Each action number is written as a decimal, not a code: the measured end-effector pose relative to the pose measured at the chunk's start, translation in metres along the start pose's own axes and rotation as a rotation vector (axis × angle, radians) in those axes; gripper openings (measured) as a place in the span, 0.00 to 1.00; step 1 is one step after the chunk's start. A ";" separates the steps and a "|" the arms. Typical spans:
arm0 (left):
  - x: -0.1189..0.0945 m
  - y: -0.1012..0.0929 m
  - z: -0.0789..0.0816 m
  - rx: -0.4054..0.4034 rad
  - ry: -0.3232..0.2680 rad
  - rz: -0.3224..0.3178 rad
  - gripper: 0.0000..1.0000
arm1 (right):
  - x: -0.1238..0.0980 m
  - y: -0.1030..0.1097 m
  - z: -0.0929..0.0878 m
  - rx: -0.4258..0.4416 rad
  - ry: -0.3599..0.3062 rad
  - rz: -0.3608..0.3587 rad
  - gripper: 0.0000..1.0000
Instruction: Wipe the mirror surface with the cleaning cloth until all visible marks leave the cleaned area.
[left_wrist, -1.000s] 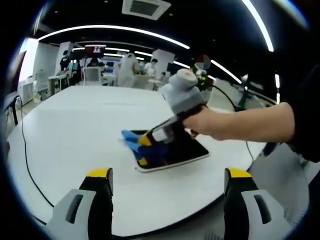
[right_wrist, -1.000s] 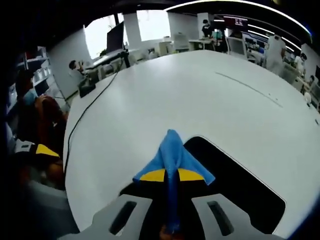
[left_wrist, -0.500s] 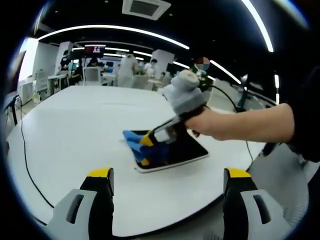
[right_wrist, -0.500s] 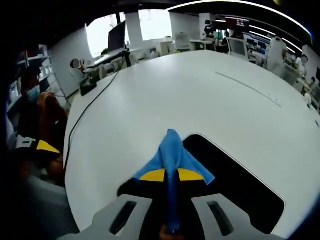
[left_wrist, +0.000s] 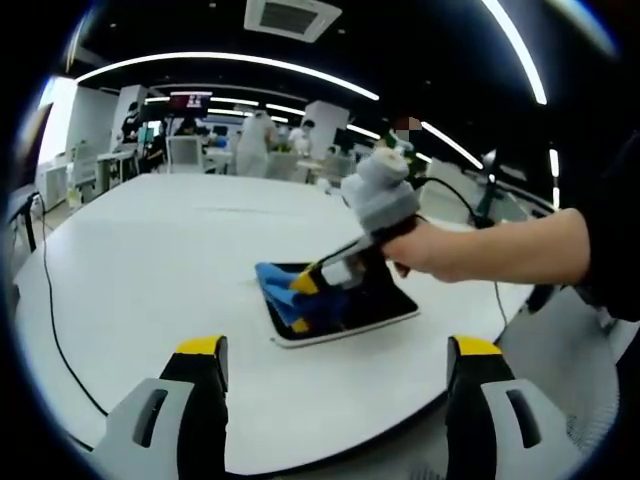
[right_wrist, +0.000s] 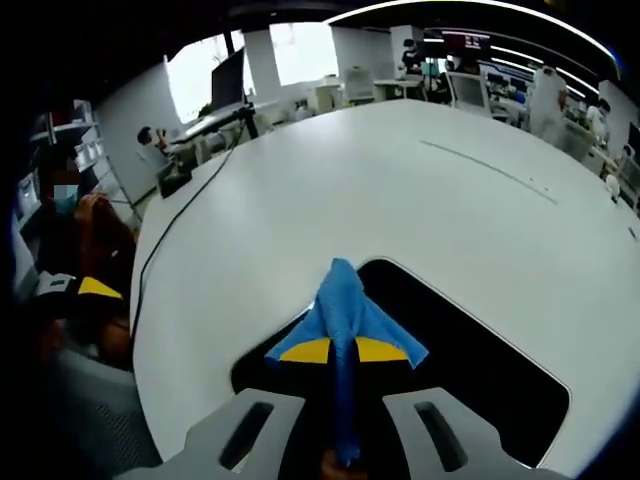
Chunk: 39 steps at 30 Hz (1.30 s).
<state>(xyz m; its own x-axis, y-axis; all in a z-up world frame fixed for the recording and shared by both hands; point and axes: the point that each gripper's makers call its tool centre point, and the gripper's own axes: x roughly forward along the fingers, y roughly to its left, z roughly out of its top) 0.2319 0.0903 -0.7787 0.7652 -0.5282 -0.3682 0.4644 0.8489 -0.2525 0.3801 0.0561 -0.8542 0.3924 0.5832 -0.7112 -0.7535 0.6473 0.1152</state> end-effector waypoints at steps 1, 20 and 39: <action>0.000 0.000 0.000 0.001 0.001 -0.001 0.90 | 0.000 -0.001 0.000 0.000 0.000 0.000 0.02; -0.001 -0.001 0.000 0.003 0.003 0.000 0.89 | -0.019 -0.019 -0.015 0.016 0.021 0.004 0.02; -0.001 -0.001 0.001 0.000 0.001 0.002 0.89 | -0.032 -0.033 -0.026 -0.016 0.048 -0.015 0.02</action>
<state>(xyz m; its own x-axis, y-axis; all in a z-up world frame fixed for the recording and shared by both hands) 0.2314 0.0903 -0.7775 0.7656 -0.5268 -0.3693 0.4632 0.8497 -0.2518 0.3783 0.0034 -0.8528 0.3782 0.5489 -0.7454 -0.7560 0.6478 0.0935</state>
